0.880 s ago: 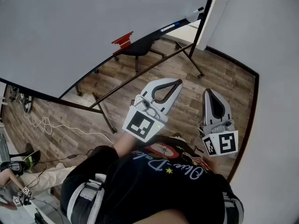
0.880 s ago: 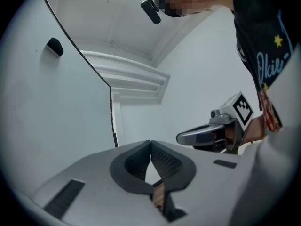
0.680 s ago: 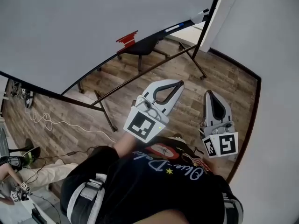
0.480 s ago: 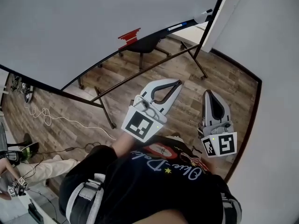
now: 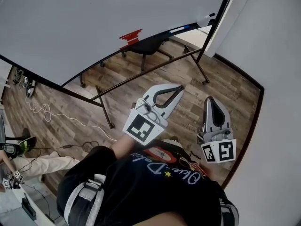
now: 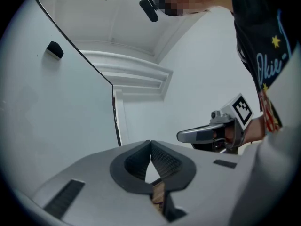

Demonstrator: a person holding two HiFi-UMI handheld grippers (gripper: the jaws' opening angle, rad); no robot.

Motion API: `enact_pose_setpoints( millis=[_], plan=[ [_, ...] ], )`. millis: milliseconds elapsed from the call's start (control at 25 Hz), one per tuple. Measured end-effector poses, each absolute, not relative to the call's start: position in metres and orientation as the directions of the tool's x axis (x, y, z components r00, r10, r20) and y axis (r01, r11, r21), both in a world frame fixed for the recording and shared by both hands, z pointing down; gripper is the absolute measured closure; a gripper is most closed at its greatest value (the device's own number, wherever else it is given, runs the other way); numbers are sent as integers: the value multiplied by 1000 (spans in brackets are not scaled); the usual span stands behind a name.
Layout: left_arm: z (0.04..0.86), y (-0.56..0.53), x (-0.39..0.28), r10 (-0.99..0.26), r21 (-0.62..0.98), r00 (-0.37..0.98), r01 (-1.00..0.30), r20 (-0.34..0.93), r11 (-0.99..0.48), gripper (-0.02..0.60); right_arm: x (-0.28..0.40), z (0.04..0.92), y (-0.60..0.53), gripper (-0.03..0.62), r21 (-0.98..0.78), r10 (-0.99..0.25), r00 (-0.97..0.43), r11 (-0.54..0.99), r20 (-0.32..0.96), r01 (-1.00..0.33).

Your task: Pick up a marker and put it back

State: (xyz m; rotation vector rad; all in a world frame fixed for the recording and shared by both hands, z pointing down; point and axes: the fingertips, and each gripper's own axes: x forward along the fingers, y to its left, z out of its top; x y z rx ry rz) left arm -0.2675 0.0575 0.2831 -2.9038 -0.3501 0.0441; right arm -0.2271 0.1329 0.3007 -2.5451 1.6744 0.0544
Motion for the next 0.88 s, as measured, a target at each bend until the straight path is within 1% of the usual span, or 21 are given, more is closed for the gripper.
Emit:
enact_pose_setpoints(
  millis=[520, 880],
  plan=[
    [288, 124, -220, 255, -229, 967, 247, -6, -942, 577, -184, 307, 200, 594, -55, -911, 403, -400, -84, -915],
    [290, 161, -201, 270, -261, 963, 262, 6, -929, 577, -167, 315, 234, 592, -74, -910, 407, -401, -81, -913]
  ],
)
